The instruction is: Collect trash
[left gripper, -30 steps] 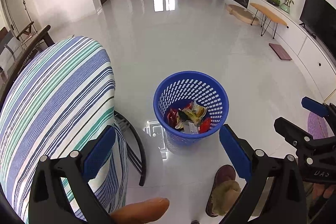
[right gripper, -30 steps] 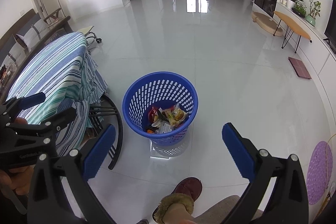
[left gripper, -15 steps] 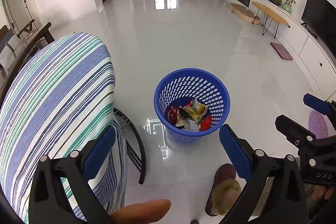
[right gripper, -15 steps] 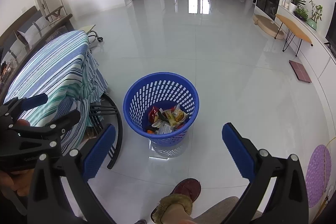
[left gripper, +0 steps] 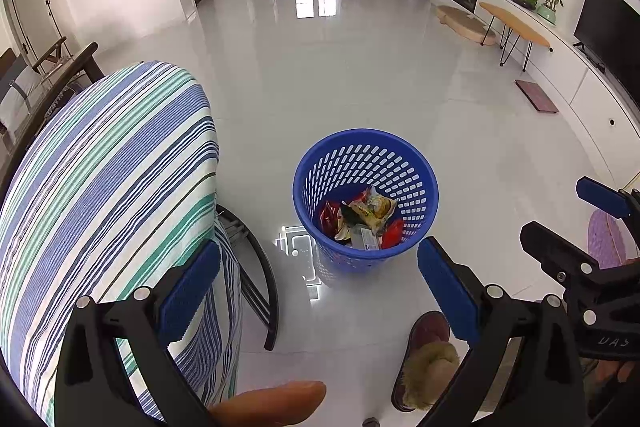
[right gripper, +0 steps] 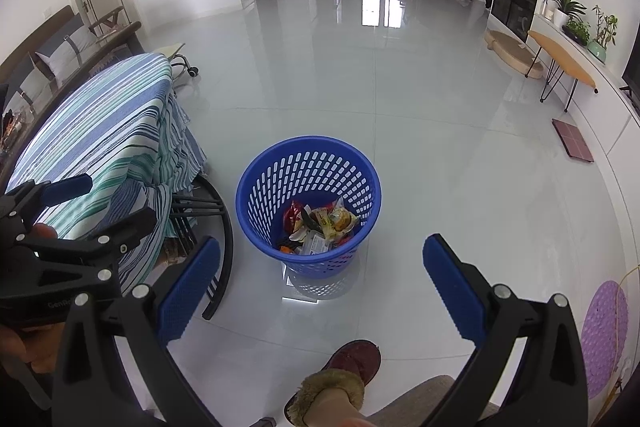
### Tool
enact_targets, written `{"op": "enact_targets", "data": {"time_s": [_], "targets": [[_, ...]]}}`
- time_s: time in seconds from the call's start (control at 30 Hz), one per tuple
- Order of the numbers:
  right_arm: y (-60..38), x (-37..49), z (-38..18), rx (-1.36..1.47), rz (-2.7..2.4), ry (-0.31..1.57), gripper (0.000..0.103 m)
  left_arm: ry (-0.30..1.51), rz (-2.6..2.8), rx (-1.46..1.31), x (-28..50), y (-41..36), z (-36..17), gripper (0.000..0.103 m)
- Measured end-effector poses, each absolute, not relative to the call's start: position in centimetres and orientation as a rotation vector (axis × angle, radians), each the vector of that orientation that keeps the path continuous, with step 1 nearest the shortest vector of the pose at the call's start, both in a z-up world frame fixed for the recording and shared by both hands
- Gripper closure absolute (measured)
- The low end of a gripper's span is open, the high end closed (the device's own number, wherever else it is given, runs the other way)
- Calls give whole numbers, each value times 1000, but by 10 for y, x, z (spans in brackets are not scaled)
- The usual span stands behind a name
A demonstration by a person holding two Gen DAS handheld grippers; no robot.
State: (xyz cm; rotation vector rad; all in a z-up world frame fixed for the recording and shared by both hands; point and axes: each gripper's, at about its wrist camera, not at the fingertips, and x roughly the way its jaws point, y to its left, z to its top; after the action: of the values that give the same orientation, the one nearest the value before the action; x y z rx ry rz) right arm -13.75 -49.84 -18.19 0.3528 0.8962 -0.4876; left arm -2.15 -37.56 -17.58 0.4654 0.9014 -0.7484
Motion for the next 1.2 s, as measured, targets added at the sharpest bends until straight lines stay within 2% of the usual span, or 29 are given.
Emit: {"op": "enact_targets", "data": {"time_s": [1.2], "targets": [[-498,-133,-184,340,-483,904,5,911,-751,466,-21,-372,-181,5]]}}
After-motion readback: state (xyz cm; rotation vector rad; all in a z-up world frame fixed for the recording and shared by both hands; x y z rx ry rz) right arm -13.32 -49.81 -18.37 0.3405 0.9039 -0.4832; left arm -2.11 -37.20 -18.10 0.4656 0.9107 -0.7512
